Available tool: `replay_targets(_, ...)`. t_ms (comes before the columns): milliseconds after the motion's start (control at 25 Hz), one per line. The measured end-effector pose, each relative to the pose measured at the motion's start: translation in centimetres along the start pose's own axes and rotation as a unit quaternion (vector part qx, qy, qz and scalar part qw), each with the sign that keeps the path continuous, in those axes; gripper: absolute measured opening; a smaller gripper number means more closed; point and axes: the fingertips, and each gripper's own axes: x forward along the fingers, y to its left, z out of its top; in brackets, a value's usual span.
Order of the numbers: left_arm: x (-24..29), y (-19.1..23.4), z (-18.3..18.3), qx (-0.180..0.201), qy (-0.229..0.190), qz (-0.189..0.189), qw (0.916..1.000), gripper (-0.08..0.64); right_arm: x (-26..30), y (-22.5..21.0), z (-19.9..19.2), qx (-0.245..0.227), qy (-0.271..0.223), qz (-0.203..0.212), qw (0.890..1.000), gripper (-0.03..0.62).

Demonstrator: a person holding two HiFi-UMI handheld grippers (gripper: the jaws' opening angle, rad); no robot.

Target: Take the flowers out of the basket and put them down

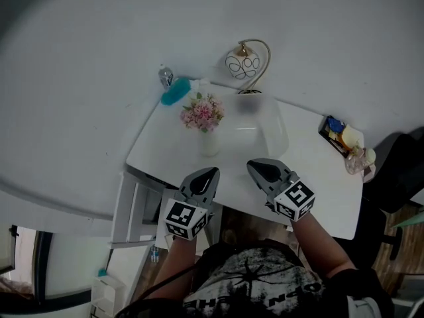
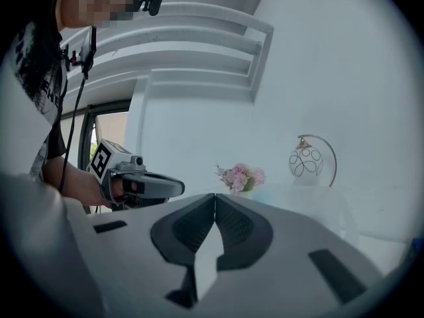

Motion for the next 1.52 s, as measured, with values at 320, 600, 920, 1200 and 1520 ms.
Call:
replay_targets(320, 0.3, 2.7, -0.4, 0.001, 0.001, -0.036, 0.9993, 0.015, 2.5, -0.2, -0.1, -0.001, 0.002, -0.026, 1.0, 0.017)
replay_targets(600, 0.3, 3.4, -0.8, -0.002, 0.007, -0.047, 0.9989, 0.015, 3.6, 0.7, 0.5, -0.003, 0.003, -0.011, 1.0, 0.017)
replay_targets(920, 0.4, 4.2, -1.0, -0.008, 0.014, -0.047, 0.9988, 0.015, 4.5, 0.7, 3.4, 0.003, -0.012, 0.026, 1.0, 0.017)
replay_targets(1200, 0.2, 5.1, -0.6, -0.018, 0.013, -0.04, 0.9989, 0.015, 5.9, 0.3, 7.8, -0.036, -0.006, 0.052, 0.998, 0.018)
replay_targets(1520, 0.1, 5.5, -0.3, -0.037, 0.01, -0.041, 0.9984, 0.015, 8.6, -1.9, 10.9, -0.13, 0.032, 0.077, 0.988, 0.02)
